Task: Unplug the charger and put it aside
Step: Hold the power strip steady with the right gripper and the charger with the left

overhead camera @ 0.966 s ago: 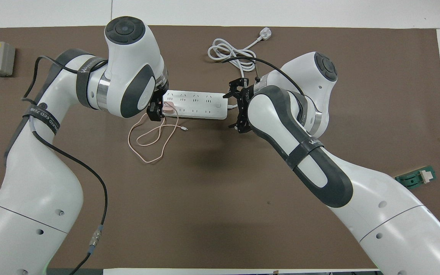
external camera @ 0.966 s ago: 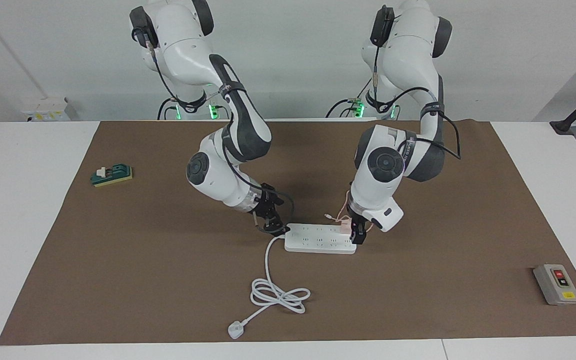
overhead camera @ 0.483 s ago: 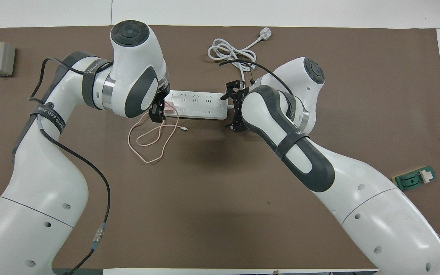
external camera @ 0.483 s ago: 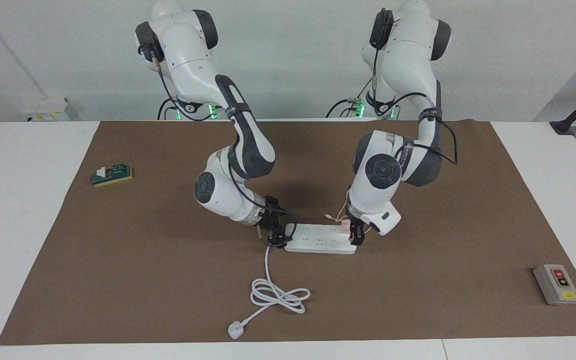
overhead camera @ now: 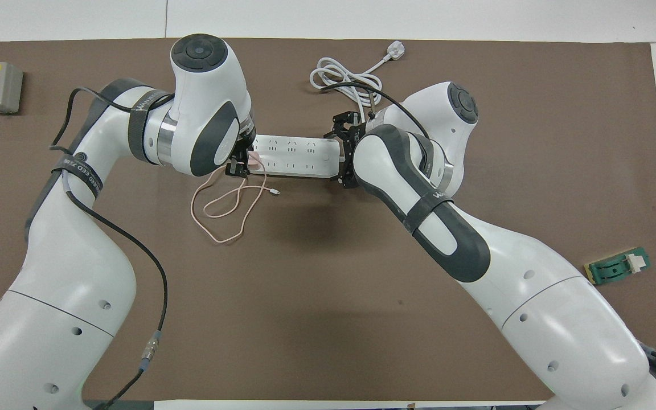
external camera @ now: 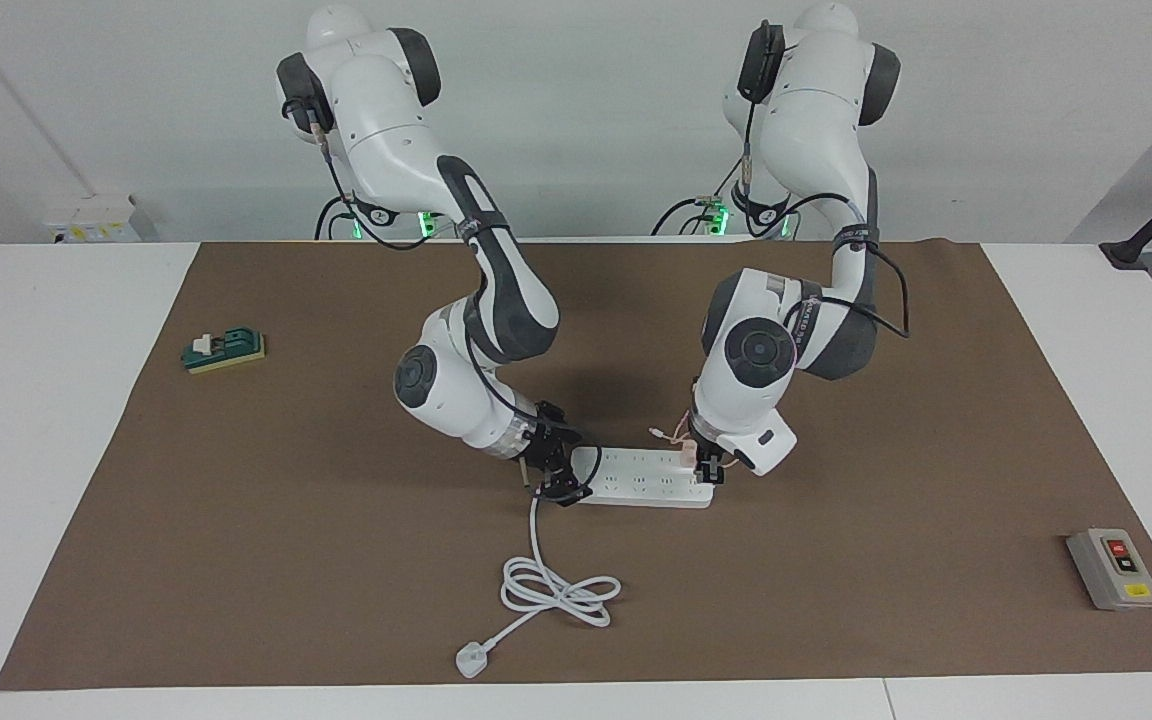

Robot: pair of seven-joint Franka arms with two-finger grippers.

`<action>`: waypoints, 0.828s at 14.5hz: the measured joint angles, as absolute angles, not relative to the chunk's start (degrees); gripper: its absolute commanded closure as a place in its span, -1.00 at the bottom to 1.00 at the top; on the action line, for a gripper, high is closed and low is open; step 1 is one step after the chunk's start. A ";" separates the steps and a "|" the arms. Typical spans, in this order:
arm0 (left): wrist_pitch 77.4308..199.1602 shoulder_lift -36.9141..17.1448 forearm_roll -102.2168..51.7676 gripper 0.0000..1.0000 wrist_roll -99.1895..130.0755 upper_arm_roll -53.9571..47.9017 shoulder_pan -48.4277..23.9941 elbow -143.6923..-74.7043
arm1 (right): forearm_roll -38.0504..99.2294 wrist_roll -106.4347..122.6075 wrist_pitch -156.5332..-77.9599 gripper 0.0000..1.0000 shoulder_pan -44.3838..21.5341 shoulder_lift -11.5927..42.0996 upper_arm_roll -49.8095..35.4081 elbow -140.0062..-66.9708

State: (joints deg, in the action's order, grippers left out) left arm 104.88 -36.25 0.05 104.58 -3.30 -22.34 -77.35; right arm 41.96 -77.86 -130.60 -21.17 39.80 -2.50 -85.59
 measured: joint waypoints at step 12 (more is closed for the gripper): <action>105.17 -36.27 1.09 1.00 104.58 -3.00 -23.07 -77.07 | 41.96 -77.86 -133.37 -0.75 -22.39 41.38 -2.46 -85.28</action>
State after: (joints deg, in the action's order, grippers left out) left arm 105.17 -36.27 1.09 104.58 -3.00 -23.07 -77.07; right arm 41.96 -77.86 -133.37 -22.39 41.38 -2.46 -85.28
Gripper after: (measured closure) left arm 0.674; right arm 0.000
